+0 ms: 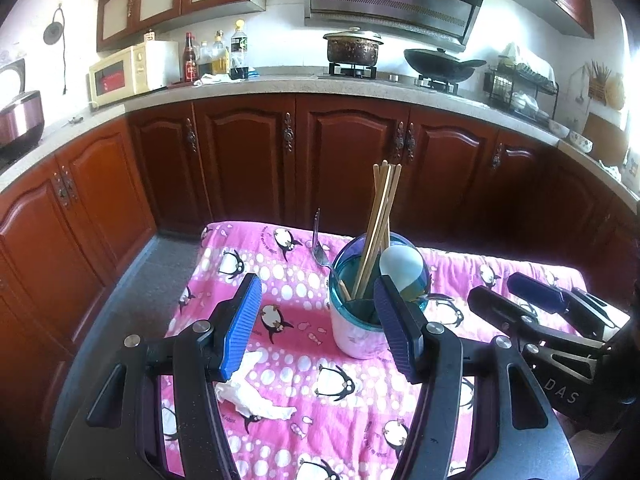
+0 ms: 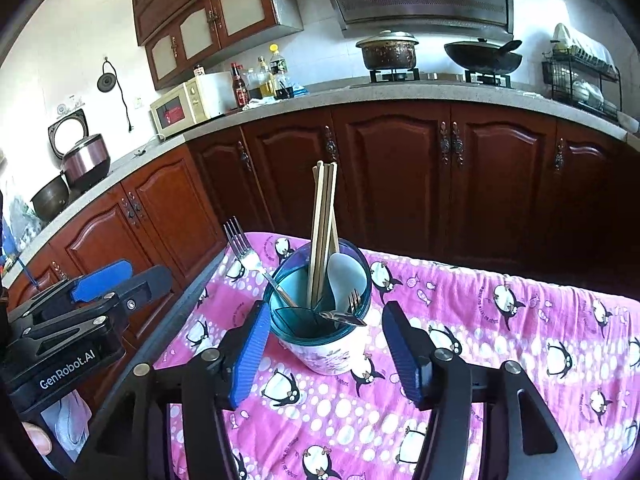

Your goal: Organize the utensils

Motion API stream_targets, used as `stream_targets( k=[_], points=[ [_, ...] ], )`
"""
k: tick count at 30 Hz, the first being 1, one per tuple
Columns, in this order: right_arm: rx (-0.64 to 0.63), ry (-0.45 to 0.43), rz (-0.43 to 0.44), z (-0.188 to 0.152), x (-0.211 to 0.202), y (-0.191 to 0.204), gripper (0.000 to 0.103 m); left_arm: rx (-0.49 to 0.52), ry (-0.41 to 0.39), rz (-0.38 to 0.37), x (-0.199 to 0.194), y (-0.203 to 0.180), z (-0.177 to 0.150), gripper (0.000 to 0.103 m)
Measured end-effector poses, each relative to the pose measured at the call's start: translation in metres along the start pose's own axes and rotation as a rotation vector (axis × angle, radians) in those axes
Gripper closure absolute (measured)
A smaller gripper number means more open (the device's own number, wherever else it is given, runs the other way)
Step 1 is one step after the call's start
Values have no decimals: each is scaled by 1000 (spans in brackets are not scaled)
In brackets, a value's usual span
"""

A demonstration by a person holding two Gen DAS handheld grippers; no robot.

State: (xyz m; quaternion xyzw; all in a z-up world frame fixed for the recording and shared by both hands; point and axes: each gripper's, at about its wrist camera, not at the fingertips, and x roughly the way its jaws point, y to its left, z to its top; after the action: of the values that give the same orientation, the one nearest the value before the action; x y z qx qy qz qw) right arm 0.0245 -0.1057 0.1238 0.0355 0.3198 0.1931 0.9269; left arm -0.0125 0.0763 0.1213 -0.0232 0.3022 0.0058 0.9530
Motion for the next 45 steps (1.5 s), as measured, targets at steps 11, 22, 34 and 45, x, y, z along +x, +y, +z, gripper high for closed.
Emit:
stream_targets(
  k=[11, 22, 34, 45],
  points=[
    [-19, -10, -17, -3, -11, 11, 44, -2, -36, 30, -14, 2, -2, 44],
    [-22, -5, -21, -4, -12, 12, 44, -2, -43, 38, -17, 2, -5, 44],
    [-21, 5, -25, -6, -11, 12, 44, -2, -41, 38, -18, 2, -5, 45],
    [-23, 14, -28, -7, -8, 12, 43, -4, -37, 37, -19, 3, -7, 44]
  ],
)
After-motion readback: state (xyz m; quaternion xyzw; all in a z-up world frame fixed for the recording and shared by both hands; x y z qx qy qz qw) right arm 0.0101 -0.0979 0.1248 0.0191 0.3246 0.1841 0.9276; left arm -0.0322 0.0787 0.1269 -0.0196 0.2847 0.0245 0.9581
